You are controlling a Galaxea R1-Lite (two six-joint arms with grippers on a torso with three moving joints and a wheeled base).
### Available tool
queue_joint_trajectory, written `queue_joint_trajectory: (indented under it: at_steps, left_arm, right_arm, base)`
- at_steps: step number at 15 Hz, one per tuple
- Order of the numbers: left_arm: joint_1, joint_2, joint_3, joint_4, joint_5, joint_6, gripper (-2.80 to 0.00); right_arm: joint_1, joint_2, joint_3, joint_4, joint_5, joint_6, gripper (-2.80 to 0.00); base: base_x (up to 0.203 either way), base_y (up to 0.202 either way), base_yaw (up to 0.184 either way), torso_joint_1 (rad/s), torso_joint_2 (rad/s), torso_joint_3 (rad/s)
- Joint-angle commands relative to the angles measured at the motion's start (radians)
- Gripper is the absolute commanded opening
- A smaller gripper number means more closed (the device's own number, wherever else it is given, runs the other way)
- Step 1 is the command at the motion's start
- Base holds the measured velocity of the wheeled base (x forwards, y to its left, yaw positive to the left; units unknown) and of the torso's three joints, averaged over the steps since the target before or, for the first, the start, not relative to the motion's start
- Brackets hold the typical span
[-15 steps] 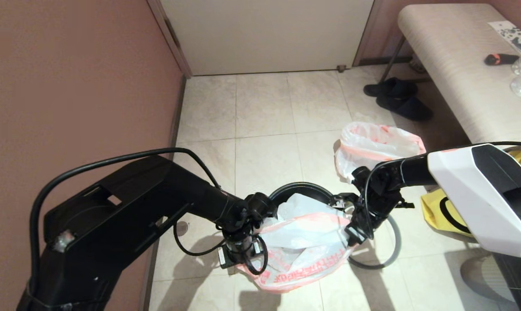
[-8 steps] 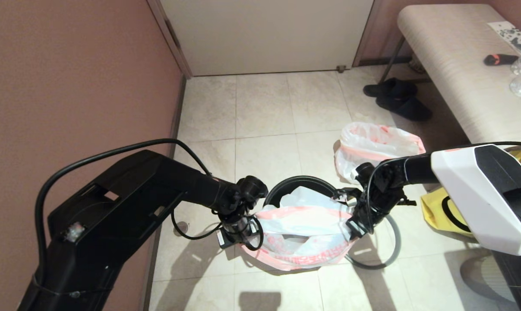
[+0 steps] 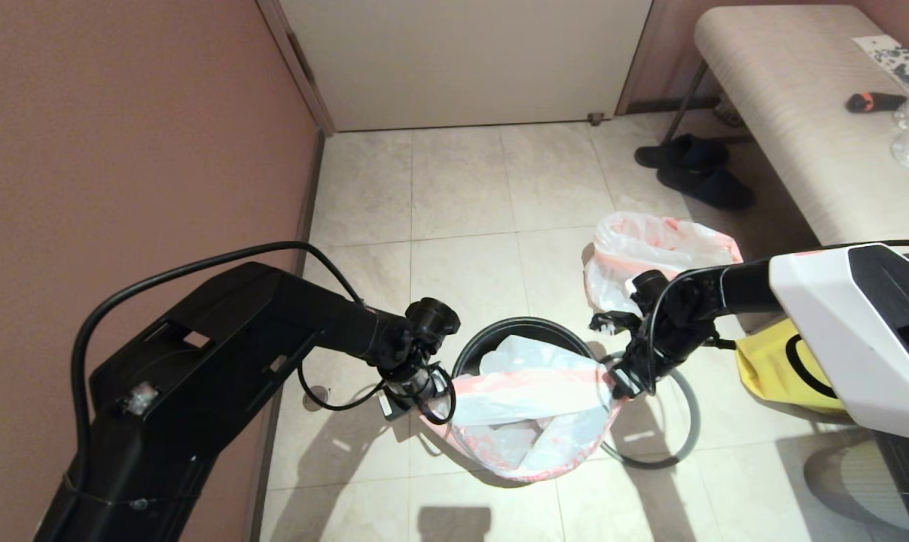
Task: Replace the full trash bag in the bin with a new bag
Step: Put the new garbage bag on the trash can
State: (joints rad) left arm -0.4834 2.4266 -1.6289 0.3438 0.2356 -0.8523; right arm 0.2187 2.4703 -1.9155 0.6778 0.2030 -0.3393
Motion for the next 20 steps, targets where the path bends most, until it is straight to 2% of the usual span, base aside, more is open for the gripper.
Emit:
queue_joint_trajectory:
  at_steps: [1, 6, 10, 14, 15, 20]
  left_arm:
    - [0.003, 0.0, 0.001, 0.001, 0.002, -0.005, -2.8]
    - [-0.003, -0.035, -0.034, 0.004, 0.001, -0.005, -2.8]
    - [-0.003, -0.058, -0.076, 0.007, 0.001, 0.002, -2.8]
    - [-0.012, -0.058, -0.086, 0.015, 0.001, 0.004, -2.8]
    - [-0.012, -0.06, -0.086, 0.016, 0.001, 0.004, -2.8]
    - [-0.048, -0.182, -0.028, 0.167, -0.016, -0.002, -2.8]
  right_arm:
    - [-0.002, -0.029, 0.003, 0.0, 0.004, 0.002, -2.8]
    - [-0.002, -0.041, 0.004, -0.038, 0.011, 0.039, -2.8]
    - [-0.004, -0.06, 0.018, -0.087, 0.061, 0.073, -2.8]
    - [-0.013, -0.078, 0.018, -0.089, 0.084, 0.077, -2.8]
    - [-0.02, -0.087, 0.018, -0.089, 0.113, 0.077, -2.8]
    - [-0.024, -0.165, 0.053, -0.058, 0.126, 0.062, -2.8]
  base:
    - [0.0, 0.0, 0.0, 0.0, 0.0, 0.0]
    - [0.0, 0.0, 0.0, 0.0, 0.0, 0.0]
    - [0.0, 0.0, 0.0, 0.0, 0.0, 0.0]
    - [0.0, 0.0, 0.0, 0.0, 0.0, 0.0]
    - [0.0, 0.0, 0.0, 0.0, 0.0, 0.0]
    - [0.0, 0.0, 0.0, 0.0, 0.0, 0.0]
